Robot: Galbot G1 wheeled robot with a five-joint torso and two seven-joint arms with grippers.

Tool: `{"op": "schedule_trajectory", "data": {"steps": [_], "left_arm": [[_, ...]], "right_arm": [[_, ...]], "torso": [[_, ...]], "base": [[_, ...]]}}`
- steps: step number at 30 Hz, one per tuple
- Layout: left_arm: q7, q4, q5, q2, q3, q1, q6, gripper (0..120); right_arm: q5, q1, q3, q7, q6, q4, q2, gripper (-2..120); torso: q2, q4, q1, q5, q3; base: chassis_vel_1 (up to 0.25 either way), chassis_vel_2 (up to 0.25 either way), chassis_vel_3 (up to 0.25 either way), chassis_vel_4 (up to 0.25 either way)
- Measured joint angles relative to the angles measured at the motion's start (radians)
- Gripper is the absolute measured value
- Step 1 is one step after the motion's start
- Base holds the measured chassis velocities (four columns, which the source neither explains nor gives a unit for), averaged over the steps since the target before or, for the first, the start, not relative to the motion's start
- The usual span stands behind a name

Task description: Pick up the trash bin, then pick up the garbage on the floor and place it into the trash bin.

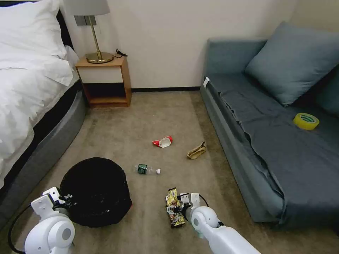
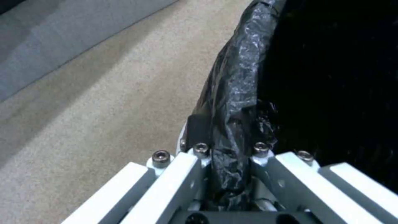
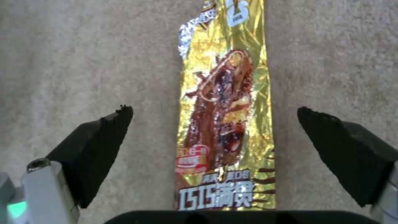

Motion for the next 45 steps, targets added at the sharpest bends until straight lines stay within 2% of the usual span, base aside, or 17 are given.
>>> {"op": "schedule_trajectory", "data": {"steps": [30,45], "left_arm": [[0.005,-0.005,0.001,0.005,-0.017,0.011,-0.016,3],[0.006,0.003,0.002,0.007,-0.017,0.006,-0.02,3]], "right_arm": [[-0.135,0.008,-0.016,-0.049,0.099,-0.149,0.047,100],[-0.153,-0.008,-0.025,-0.042,0.103,-0.139,0.05,100]], "torso": [[0.0,0.0002,0.0,0.0002,0.0],[0.0,-0.0002,0.0,-0.0002,0.0]], "base": [[0.0,0.0,0.0,0.0],[0.0,0.0,0.0,0.0]]}}
